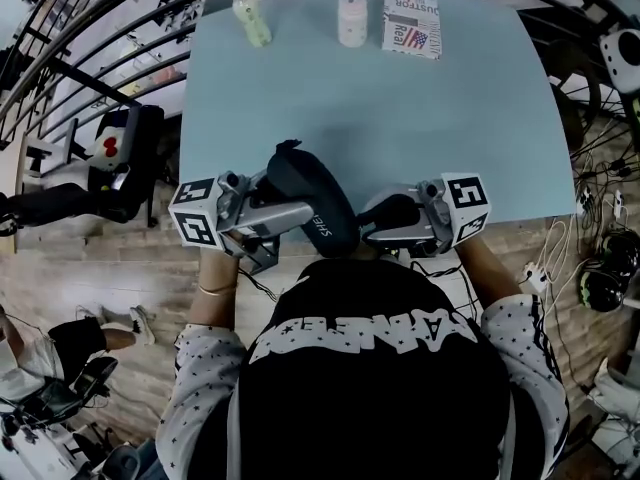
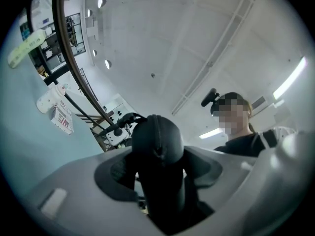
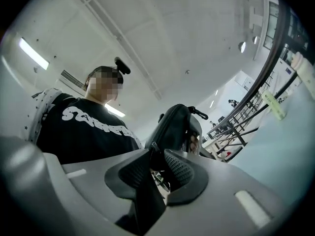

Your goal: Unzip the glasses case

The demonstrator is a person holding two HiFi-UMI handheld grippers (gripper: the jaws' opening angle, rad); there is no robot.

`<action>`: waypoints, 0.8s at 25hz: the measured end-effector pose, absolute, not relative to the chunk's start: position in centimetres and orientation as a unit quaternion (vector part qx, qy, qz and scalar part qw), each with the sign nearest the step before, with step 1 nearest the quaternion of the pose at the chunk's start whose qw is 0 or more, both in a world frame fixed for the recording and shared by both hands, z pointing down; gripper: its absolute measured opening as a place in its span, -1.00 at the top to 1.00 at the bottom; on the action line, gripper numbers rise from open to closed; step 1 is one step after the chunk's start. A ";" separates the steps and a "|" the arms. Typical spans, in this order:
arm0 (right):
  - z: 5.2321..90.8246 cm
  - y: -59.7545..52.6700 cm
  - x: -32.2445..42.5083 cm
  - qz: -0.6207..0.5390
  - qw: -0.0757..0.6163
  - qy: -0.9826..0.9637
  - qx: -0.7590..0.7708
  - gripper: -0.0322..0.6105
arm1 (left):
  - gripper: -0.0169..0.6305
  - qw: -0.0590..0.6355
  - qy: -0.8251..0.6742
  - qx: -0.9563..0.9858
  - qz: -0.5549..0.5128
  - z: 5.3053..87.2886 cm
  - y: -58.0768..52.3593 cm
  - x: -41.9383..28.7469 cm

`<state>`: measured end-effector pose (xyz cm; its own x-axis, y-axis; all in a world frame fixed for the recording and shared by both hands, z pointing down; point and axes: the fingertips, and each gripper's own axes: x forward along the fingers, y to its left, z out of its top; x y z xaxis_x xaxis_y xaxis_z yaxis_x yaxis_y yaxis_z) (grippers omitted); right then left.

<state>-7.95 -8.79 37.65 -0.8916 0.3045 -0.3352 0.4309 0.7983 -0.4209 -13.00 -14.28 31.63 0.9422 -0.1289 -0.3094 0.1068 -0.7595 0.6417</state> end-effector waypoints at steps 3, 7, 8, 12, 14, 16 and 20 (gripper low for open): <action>38.2 -9.2 -8.1 -0.250 0.117 0.944 0.182 0.67 | 0.95 0.347 -0.013 0.923 -0.164 32.1 -14.4 -12.9; 38.4 -9.9 -7.7 -0.251 0.116 0.946 0.167 0.79 | 0.95 0.346 -0.033 0.926 -0.148 33.0 -14.8 -13.3; 38.5 -10.0 -7.7 -0.251 0.116 0.947 0.165 0.80 | 0.95 0.347 -0.036 0.926 -0.147 33.1 -14.9 -13.4; 38.5 -10.4 -7.7 -0.257 0.118 0.946 0.160 0.81 | 0.95 0.347 -0.042 0.925 -0.149 33.2 -15.1 -13.4; 38.7 -10.4 -7.7 -0.248 0.115 0.951 0.147 0.81 | 0.95 0.348 -0.049 0.925 -0.145 33.3 -15.1 -13.4; 38.9 -10.5 -7.7 -0.226 0.102 0.960 0.128 0.82 | 0.95 0.350 -0.058 0.924 -0.139 33.6 -15.2 -13.4; 39.8 -11.3 -7.6 -0.143 0.036 0.986 0.078 0.86 | 0.95 0.361 -0.079 0.922 -0.118 34.7 -15.6 -13.6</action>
<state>-7.62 -11.31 39.78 -0.9852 0.1436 -0.0938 0.1643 0.9468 -0.2766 -13.56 -15.64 34.66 0.9594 -0.2315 -0.1610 -0.0606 -0.7270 0.6840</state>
